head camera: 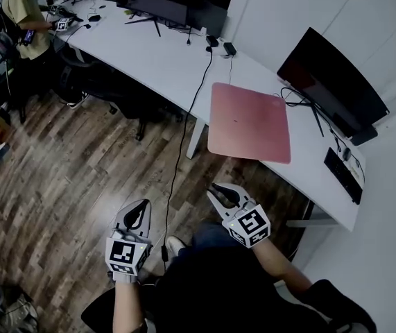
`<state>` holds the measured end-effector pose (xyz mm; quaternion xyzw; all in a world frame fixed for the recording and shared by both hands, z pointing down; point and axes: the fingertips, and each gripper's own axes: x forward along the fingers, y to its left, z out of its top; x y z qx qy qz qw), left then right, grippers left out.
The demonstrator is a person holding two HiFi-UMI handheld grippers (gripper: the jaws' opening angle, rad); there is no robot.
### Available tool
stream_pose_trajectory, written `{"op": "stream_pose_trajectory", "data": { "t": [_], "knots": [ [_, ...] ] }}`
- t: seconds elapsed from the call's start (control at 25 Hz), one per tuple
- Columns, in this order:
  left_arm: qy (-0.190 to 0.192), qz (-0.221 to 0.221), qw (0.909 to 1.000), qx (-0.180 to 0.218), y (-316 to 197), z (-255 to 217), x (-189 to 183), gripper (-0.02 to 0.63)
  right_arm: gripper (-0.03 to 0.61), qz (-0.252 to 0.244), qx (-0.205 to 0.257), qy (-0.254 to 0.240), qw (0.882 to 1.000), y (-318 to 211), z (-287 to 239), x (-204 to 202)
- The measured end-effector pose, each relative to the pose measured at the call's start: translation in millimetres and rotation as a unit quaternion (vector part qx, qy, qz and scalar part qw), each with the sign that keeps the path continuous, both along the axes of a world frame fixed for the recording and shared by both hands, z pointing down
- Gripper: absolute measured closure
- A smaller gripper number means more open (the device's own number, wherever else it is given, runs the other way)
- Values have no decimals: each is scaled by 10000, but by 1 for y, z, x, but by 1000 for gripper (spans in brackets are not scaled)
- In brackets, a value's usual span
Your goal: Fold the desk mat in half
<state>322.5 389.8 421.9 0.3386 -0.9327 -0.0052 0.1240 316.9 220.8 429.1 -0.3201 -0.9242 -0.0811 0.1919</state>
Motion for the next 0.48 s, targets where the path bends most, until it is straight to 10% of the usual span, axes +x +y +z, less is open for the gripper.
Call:
{"op": "stream_pose_trajectory", "data": {
  "t": [0.48],
  "knots": [
    [-58, -25, 9995, -309, 10, 4, -97, 607, 508, 78, -297, 85, 9995, 8, 18, -97]
  ]
}}
